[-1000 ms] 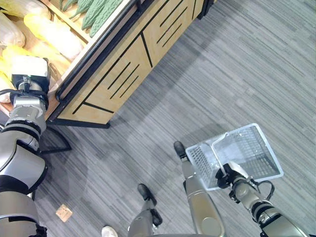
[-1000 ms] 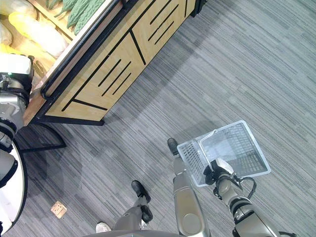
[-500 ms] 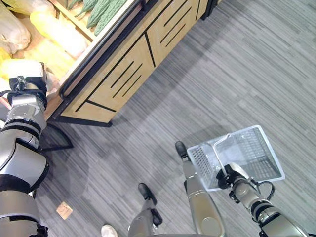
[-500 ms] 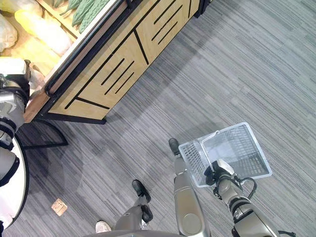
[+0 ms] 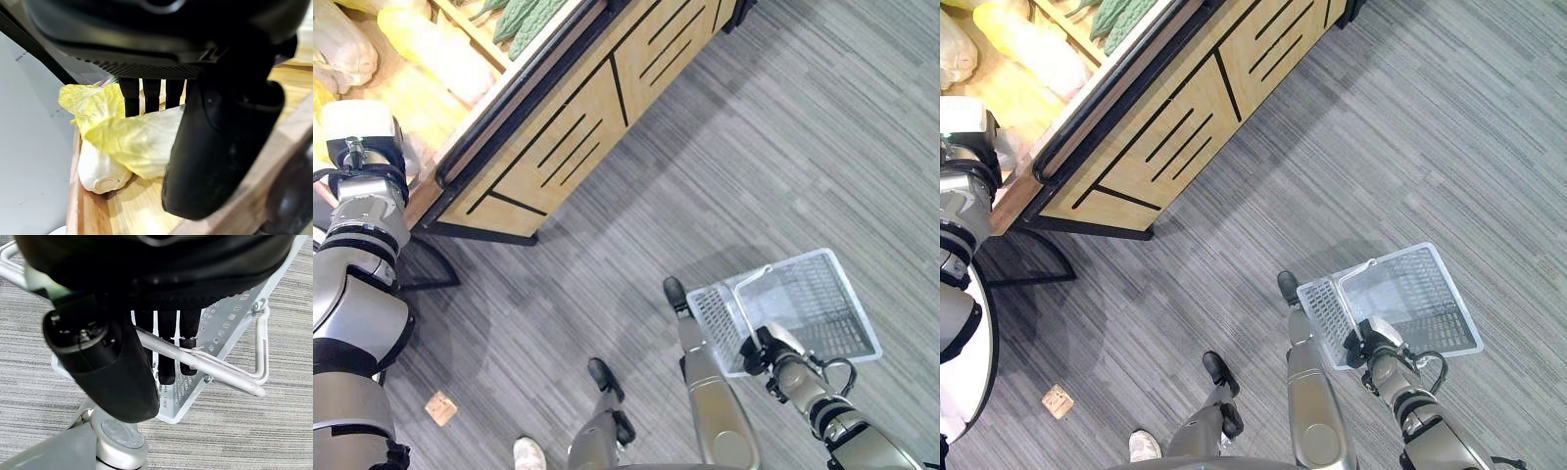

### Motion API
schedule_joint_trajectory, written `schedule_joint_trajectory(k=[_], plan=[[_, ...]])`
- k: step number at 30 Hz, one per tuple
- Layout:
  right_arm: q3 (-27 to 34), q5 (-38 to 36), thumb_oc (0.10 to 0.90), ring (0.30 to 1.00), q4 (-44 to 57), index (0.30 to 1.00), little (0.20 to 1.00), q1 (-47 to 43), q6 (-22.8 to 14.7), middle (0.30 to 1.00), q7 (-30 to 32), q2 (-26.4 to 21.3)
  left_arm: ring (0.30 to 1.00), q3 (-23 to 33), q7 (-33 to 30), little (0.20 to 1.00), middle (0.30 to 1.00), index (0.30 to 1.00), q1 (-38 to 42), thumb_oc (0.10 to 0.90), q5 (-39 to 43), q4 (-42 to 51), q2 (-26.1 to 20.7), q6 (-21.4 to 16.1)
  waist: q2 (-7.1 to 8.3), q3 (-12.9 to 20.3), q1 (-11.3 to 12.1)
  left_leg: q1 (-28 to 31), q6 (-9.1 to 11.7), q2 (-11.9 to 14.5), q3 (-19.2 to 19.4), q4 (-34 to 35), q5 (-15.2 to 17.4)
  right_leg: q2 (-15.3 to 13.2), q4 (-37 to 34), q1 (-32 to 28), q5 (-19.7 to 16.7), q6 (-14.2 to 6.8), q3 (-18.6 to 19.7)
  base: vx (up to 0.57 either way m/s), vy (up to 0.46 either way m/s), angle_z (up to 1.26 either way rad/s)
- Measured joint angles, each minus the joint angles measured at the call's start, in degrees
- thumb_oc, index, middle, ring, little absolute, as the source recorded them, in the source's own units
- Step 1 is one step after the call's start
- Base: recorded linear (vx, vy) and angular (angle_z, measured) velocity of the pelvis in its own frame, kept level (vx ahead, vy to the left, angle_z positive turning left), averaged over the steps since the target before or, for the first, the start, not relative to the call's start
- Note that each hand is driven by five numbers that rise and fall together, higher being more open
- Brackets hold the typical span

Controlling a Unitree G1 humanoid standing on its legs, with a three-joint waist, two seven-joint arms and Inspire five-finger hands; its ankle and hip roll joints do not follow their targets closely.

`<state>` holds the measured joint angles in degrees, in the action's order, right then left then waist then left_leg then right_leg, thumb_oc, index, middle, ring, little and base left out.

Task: Get the vegetables into the basket

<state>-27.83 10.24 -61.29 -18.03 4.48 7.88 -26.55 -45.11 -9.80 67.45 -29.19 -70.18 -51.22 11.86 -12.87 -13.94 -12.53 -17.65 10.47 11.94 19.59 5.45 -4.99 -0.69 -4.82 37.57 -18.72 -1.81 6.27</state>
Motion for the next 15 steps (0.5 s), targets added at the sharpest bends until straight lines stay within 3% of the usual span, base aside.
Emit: schedule_joint_trajectory(k=[11, 15], plan=[[-0.12, 0.07, 0.4, 0.3, 1.06, 0.3, 0.3, 0.06, 0.24, 0.3, -0.48, -0.09, 0.3, 1.89, -1.25, 0.3, 0.3, 0.3, -0.34, 0.4, 0.06, 0.99, 0.07, 0.31, 0.0, 0.0, 0.09, -0.12, -0.01, -0.02, -0.27, 0.0, -0.01, -0.14, 0.01, -0.03, -0.03, -0.01, -0.24, 0.0, 0.0, 0.0], [-0.14, 0.18, 0.4, 0.3, 1.04, 0.3, 0.3, 0.84, 0.48, 0.3, -1.12, -0.47, 0.3, 3.14, -2.0, 0.3, 0.3, 0.3, -2.71, 0.4, 1.21, 7.62, 0.16, 0.49, 0.15, -0.11, 0.54, 1.9, -0.08, -0.01, -1.38, -0.28, -0.07, -0.47, 0.03, -2.72, -0.46, 0.51, -1.2, 0.0, -0.019, 0.09]])
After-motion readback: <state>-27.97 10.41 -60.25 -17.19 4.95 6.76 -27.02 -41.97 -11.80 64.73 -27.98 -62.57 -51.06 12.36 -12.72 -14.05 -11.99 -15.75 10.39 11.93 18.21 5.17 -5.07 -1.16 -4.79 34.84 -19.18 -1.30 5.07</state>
